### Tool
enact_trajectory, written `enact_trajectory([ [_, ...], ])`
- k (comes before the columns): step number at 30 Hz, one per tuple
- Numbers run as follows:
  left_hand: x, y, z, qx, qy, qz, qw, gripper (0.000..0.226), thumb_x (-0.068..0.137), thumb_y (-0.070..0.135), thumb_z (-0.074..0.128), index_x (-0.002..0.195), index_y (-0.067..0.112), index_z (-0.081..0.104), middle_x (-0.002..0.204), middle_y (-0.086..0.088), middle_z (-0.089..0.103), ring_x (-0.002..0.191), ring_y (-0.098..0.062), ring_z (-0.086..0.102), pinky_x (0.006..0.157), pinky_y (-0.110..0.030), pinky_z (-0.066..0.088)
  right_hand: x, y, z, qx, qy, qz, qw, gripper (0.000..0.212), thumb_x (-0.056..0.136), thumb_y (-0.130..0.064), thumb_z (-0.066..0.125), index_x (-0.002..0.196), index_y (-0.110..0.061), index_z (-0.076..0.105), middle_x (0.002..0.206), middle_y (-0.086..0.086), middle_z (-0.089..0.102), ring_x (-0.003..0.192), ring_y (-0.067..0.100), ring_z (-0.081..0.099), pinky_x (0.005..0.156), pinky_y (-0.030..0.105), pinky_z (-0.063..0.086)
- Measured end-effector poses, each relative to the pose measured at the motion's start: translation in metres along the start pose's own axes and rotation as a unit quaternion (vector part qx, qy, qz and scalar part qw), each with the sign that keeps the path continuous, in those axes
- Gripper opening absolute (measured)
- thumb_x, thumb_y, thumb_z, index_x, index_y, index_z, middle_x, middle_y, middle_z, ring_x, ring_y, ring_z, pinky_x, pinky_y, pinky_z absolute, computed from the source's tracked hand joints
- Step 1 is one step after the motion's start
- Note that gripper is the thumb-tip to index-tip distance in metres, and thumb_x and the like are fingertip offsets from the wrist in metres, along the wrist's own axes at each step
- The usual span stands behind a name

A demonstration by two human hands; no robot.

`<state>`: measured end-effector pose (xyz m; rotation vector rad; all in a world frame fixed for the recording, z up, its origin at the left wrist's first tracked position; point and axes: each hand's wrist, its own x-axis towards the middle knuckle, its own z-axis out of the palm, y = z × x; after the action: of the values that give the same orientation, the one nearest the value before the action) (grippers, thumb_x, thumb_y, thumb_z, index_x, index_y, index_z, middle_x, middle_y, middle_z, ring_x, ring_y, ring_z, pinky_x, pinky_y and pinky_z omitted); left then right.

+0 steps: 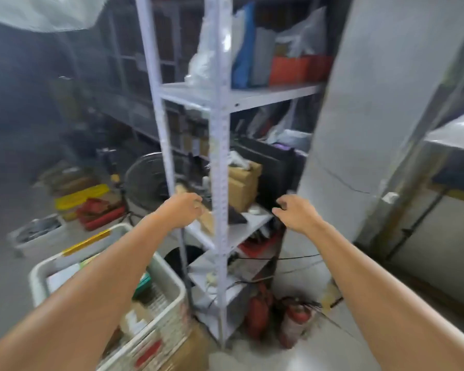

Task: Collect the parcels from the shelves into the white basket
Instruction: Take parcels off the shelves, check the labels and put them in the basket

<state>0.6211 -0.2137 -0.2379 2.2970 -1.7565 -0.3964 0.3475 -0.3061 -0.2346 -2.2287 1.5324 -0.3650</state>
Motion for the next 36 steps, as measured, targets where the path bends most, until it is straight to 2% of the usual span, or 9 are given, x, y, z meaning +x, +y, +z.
enact_trajectory([
  [4, 0.053, 0.105, 0.010, -0.013, -0.024, 0.101, 0.995, 0.044, 0.095, 0.039, 0.050, 0.137, 0.024, 0.049, 0.135, -0.003, 0.055, 0.121, -0.026, 0.052, 0.100, -0.035, 0.042, -0.016, 0.087, -0.080, -0.023, 0.069, 0.098, 0.992, 0.043, 0.093, -0.037, 0.055, 0.132, -0.018, 0.056, 0.131, 0.009, 0.060, 0.118, 0.031, 0.055, 0.098, 0.033, 0.044],
  [8, 0.104, 0.218, 0.028, -0.007, -0.040, 0.204, 0.978, 0.045, 0.092, 0.041, 0.055, 0.134, 0.025, 0.051, 0.128, -0.005, 0.059, 0.114, -0.026, 0.056, 0.098, -0.038, 0.045, -0.046, 0.158, -0.143, -0.049, 0.131, 0.200, 0.970, 0.036, 0.093, -0.035, 0.052, 0.124, -0.020, 0.060, 0.128, 0.009, 0.061, 0.115, 0.032, 0.057, 0.097, 0.035, 0.045],
  [13, 0.136, 0.356, 0.054, 0.009, -0.079, 0.330, 0.940, 0.044, 0.092, 0.041, 0.054, 0.134, 0.024, 0.051, 0.127, -0.003, 0.062, 0.117, -0.025, 0.056, 0.097, -0.033, 0.045, -0.107, 0.230, -0.197, -0.045, 0.198, 0.329, 0.922, 0.041, 0.092, -0.041, 0.056, 0.126, -0.020, 0.058, 0.127, 0.006, 0.063, 0.117, 0.027, 0.057, 0.096, 0.034, 0.044],
  [16, 0.137, 0.425, 0.075, 0.009, -0.092, 0.398, 0.913, 0.044, 0.092, 0.041, 0.054, 0.133, 0.023, 0.052, 0.128, -0.004, 0.061, 0.118, -0.026, 0.055, 0.097, -0.033, 0.045, -0.146, 0.261, -0.217, -0.051, 0.224, 0.383, 0.895, 0.042, 0.091, -0.037, 0.056, 0.128, -0.018, 0.057, 0.127, 0.008, 0.062, 0.118, 0.027, 0.056, 0.097, 0.034, 0.043],
  [20, 0.118, 0.526, 0.107, -0.032, -0.118, 0.467, 0.876, 0.042, 0.090, 0.043, 0.057, 0.129, 0.027, 0.056, 0.119, 0.000, 0.066, 0.107, -0.021, 0.060, 0.093, -0.030, 0.047, -0.205, 0.311, -0.249, -0.036, 0.267, 0.458, 0.847, 0.039, 0.092, -0.036, 0.054, 0.126, -0.017, 0.059, 0.129, 0.011, 0.061, 0.116, 0.029, 0.057, 0.096, 0.034, 0.044],
  [24, 0.085, 0.621, 0.137, -0.062, -0.148, 0.515, 0.842, 0.041, 0.089, 0.041, 0.059, 0.127, 0.027, 0.057, 0.119, -0.001, 0.066, 0.107, -0.019, 0.060, 0.093, -0.029, 0.046, -0.256, 0.363, -0.280, 0.002, 0.321, 0.503, 0.803, 0.045, 0.092, -0.036, 0.058, 0.133, -0.018, 0.054, 0.133, 0.009, 0.057, 0.119, 0.028, 0.054, 0.097, 0.033, 0.044],
  [26, 0.067, 0.663, 0.151, -0.067, -0.151, 0.537, 0.827, 0.042, 0.089, 0.041, 0.059, 0.128, 0.027, 0.058, 0.121, -0.001, 0.065, 0.108, -0.020, 0.060, 0.094, -0.031, 0.047, -0.277, 0.387, -0.291, 0.015, 0.350, 0.516, 0.781, 0.045, 0.093, -0.035, 0.057, 0.135, -0.018, 0.051, 0.135, 0.009, 0.055, 0.120, 0.027, 0.054, 0.090, 0.031, 0.042],
  [30, 0.034, 0.735, 0.182, -0.079, -0.159, 0.575, 0.799, 0.042, 0.089, 0.039, 0.060, 0.129, 0.026, 0.057, 0.120, -0.003, 0.066, 0.103, -0.021, 0.063, 0.086, -0.030, 0.050, -0.307, 0.427, -0.314, -0.003, 0.401, 0.537, 0.742, 0.039, 0.095, -0.037, 0.055, 0.130, -0.020, 0.054, 0.125, 0.007, 0.061, 0.104, 0.024, 0.058, 0.080, 0.031, 0.044],
  [36, 0.007, 0.828, 0.233, -0.106, -0.212, 0.622, 0.747, 0.040, 0.092, 0.034, 0.058, 0.130, 0.020, 0.055, 0.120, -0.007, 0.066, 0.103, -0.023, 0.063, 0.084, -0.033, 0.050, -0.311, 0.481, -0.334, 0.021, 0.472, 0.571, 0.672, 0.046, 0.095, -0.037, 0.055, 0.136, -0.018, 0.048, 0.134, 0.007, 0.056, 0.118, 0.027, 0.055, 0.089, 0.035, 0.046],
])
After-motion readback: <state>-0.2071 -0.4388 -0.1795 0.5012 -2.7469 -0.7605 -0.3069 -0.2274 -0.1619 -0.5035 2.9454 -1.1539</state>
